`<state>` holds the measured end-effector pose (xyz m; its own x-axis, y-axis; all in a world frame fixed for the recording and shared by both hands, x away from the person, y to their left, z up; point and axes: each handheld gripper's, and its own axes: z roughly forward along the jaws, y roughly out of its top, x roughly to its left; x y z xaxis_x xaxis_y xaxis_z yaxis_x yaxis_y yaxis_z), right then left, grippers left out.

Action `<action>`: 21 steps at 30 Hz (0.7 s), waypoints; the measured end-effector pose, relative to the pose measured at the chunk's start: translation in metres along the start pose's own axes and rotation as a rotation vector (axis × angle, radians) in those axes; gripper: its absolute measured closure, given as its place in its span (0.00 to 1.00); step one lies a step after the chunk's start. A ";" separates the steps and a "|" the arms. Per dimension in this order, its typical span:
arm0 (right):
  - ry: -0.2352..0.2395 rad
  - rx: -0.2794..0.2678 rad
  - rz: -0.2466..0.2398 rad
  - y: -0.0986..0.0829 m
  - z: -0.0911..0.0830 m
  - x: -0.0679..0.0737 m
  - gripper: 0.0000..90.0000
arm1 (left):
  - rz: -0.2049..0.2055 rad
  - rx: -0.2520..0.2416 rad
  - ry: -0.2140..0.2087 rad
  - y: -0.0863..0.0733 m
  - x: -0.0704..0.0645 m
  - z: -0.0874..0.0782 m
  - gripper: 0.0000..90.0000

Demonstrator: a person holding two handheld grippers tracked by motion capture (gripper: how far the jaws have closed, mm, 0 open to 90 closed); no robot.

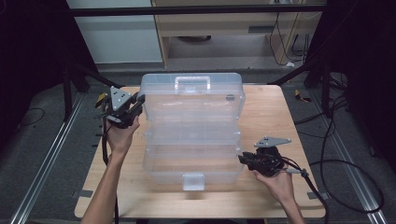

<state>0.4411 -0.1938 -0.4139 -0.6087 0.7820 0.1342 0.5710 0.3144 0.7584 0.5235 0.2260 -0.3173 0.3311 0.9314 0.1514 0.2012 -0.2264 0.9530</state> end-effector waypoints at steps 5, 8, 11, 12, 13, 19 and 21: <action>0.000 0.000 0.000 0.000 0.000 0.000 0.81 | 0.005 0.003 0.007 0.001 0.000 0.003 0.85; 0.001 0.000 -0.001 0.000 0.000 0.000 0.81 | -0.001 0.004 0.009 0.003 0.001 0.006 0.85; 0.001 0.000 -0.001 0.000 0.000 0.000 0.81 | -0.001 0.007 0.011 0.003 0.001 0.007 0.85; 0.001 0.000 0.000 0.000 0.000 0.000 0.81 | 0.001 0.008 0.013 0.004 0.001 0.008 0.85; 0.002 0.000 0.001 0.000 0.000 0.000 0.81 | 0.002 0.012 0.014 0.005 0.001 0.010 0.85; 0.002 0.001 0.001 0.000 0.000 0.000 0.81 | -0.003 0.012 0.012 0.006 0.003 0.014 0.86; 0.002 0.001 0.001 0.000 0.000 0.000 0.81 | -0.004 0.013 0.010 0.006 0.003 0.014 0.85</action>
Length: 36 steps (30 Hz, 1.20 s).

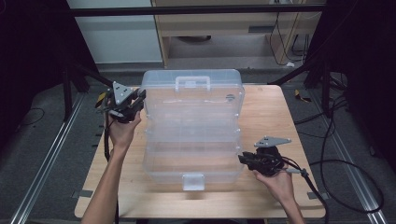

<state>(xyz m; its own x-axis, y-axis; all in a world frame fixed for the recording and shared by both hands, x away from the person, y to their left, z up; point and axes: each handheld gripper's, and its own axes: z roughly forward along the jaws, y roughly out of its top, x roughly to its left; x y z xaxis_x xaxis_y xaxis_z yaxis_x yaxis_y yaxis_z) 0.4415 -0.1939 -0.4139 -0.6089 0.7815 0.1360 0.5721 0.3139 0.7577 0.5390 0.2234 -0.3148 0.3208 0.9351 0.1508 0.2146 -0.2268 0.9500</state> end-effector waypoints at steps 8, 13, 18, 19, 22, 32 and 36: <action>-0.001 -0.001 0.000 0.000 0.000 0.000 0.81 | -0.003 0.007 0.004 0.002 0.002 0.006 0.85; -0.004 -0.002 -0.003 0.000 0.000 0.000 0.81 | -0.002 0.005 0.008 0.002 0.002 0.009 0.85; -0.006 -0.002 -0.003 0.000 0.000 0.000 0.81 | 0.000 0.004 0.009 0.002 0.003 0.011 0.85; -0.007 -0.003 -0.004 0.000 0.001 0.000 0.81 | 0.002 0.004 0.010 0.003 0.003 0.011 0.85; -0.008 -0.004 -0.004 0.000 0.001 0.000 0.81 | 0.001 0.003 0.012 0.003 0.003 0.014 0.85; -0.008 -0.007 -0.007 0.000 0.001 0.000 0.81 | -0.013 0.009 0.006 0.005 0.006 0.021 0.85; -0.008 -0.008 -0.007 0.000 0.001 0.000 0.81 | -0.018 0.014 0.007 0.006 0.006 0.023 0.85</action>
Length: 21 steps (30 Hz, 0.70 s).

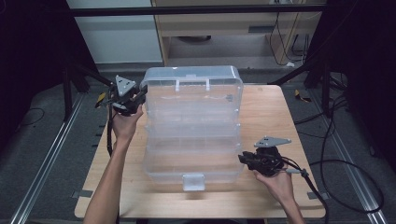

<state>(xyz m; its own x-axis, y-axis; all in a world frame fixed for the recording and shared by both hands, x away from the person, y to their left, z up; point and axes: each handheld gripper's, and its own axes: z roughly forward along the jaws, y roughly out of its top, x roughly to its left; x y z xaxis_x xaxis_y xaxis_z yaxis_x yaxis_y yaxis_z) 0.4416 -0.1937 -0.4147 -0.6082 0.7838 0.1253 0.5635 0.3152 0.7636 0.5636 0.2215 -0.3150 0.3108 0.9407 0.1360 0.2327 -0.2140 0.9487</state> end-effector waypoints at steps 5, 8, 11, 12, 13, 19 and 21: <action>-0.001 0.000 0.000 0.000 0.000 0.000 0.81 | 0.001 0.006 0.004 0.001 0.000 0.002 0.85; -0.003 0.000 0.000 0.000 0.000 0.001 0.81 | 0.005 0.007 0.005 0.001 0.001 0.004 0.85; -0.005 0.001 0.000 0.000 0.000 0.001 0.81 | 0.005 0.008 0.006 0.001 0.001 0.006 0.85; -0.006 0.001 -0.001 0.000 0.000 0.001 0.81 | 0.004 0.008 0.006 0.001 0.001 0.006 0.85; -0.006 0.001 -0.001 0.000 0.000 0.001 0.81 | 0.003 0.007 0.006 0.001 0.002 0.007 0.85; -0.009 -0.001 -0.003 0.000 0.000 0.001 0.81 | 0.007 0.021 0.010 0.003 0.003 0.013 0.85; -0.009 -0.001 -0.003 0.000 0.000 0.001 0.81 | 0.012 0.027 0.009 0.003 0.004 0.015 0.84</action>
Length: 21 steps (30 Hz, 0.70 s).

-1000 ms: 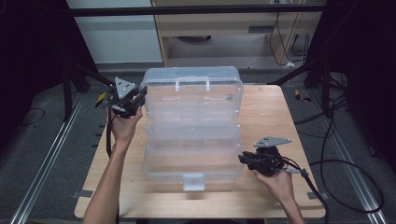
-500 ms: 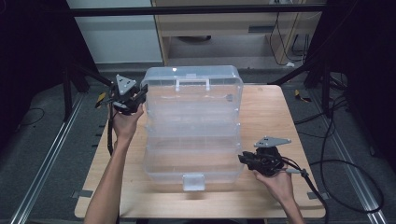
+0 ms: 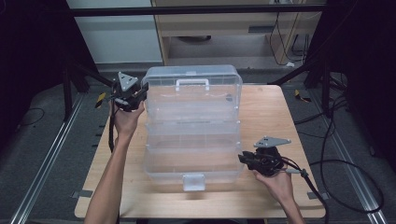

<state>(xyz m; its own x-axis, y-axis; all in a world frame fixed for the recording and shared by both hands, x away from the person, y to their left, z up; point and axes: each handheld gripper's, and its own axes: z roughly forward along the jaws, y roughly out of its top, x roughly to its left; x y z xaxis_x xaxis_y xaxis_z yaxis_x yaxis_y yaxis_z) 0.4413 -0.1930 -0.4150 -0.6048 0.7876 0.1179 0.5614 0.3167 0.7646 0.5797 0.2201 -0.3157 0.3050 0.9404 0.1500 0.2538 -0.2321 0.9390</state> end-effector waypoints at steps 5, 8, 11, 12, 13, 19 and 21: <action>0.001 0.001 0.002 0.000 0.000 0.000 0.81 | -0.005 0.011 0.002 0.001 0.001 0.007 0.84; 0.003 -0.001 0.002 0.000 0.000 0.000 0.81 | -0.011 0.014 -0.002 0.001 0.003 0.011 0.84; 0.006 -0.002 0.002 0.000 0.000 -0.001 0.81 | -0.012 0.007 -0.006 0.002 0.003 0.014 0.84; 0.004 -0.001 0.003 0.000 0.000 -0.001 0.81 | -0.018 0.015 0.001 0.001 0.003 0.015 0.84; 0.004 -0.001 0.003 0.000 0.000 -0.001 0.81 | -0.018 0.015 0.001 0.001 0.003 0.015 0.84; 0.004 0.000 0.001 0.000 0.000 -0.001 0.81 | -0.022 0.011 0.001 0.000 0.004 0.019 0.84; 0.004 0.000 0.001 0.000 0.000 -0.001 0.81 | -0.022 0.011 0.003 0.000 0.004 0.020 0.84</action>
<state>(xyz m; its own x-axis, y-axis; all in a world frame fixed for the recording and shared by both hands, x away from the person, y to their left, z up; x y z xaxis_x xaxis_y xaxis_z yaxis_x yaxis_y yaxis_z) 0.4420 -0.1933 -0.4152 -0.6062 0.7860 0.1215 0.5620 0.3153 0.7647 0.5993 0.2190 -0.3213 0.2968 0.9460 0.1300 0.2706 -0.2139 0.9386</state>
